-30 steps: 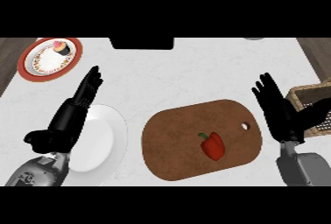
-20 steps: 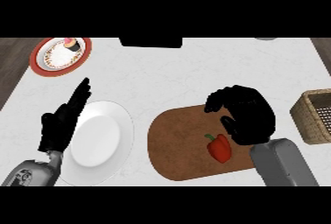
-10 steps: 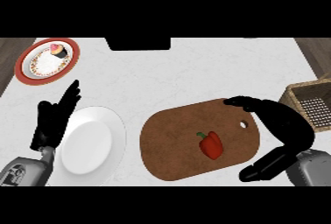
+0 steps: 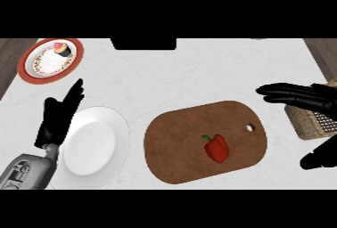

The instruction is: Pick the bell pepper from the cutting board and place it in the basket

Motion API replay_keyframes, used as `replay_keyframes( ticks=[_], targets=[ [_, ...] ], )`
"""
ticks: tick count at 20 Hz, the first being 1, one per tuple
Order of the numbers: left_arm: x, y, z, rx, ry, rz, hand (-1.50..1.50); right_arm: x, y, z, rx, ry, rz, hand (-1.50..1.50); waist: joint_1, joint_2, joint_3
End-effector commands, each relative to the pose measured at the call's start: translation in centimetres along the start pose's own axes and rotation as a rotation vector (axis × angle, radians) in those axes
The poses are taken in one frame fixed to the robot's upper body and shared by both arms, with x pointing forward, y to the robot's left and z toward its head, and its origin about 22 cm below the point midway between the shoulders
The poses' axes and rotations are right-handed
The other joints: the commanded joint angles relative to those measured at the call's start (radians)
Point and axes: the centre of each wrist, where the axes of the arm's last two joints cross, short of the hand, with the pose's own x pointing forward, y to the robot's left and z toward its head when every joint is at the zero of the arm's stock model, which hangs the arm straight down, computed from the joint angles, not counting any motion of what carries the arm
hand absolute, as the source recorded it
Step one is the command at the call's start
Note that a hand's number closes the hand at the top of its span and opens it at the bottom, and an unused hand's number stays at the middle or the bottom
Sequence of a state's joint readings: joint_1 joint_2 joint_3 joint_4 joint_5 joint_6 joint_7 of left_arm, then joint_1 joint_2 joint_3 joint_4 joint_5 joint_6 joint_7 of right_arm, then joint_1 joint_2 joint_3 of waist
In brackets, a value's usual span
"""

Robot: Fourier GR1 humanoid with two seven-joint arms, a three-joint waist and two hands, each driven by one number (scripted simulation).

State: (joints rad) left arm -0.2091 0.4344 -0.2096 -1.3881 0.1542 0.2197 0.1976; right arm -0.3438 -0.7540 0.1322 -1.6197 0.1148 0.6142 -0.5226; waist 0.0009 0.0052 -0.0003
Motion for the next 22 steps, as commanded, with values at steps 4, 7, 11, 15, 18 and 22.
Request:
replay_keyframes(
  ticks=[4,7,11,15,18,22],
  targets=[
    [0.7,0.4,-0.2,-0.017,0.014,-0.001,0.00,0.1,-1.0,1.4,0.265,0.001,-0.022,-1.50,0.008,-0.003,0.001],
    [0.6,0.5,-0.1,-0.009,0.009,0.016,0.00,-0.2,0.9,1.0,0.282,0.001,-0.016,-1.50,0.005,-0.005,0.001],
    [-0.2,-1.0,-0.9,-0.009,-0.002,-0.004,0.00,-1.3,-0.9,1.6,0.234,0.028,-0.011,-1.50,0.002,-0.004,0.000],
    [-2.0,-0.3,0.7,-0.003,0.014,0.005,0.00,-3.2,2.9,0.7,0.160,0.034,-0.021,-1.50,0.008,-0.005,0.001],
    [-0.2,-0.2,0.2,-0.017,0.006,0.005,0.00,-2.6,2.7,0.7,0.127,0.051,0.011,-1.50,0.002,-0.006,0.000],
    [0.8,1.0,-0.8,-0.022,-0.006,0.014,0.00,-3.6,2.2,0.1,0.108,0.047,0.004,-1.50,0.003,-0.005,0.000]
  ],
)
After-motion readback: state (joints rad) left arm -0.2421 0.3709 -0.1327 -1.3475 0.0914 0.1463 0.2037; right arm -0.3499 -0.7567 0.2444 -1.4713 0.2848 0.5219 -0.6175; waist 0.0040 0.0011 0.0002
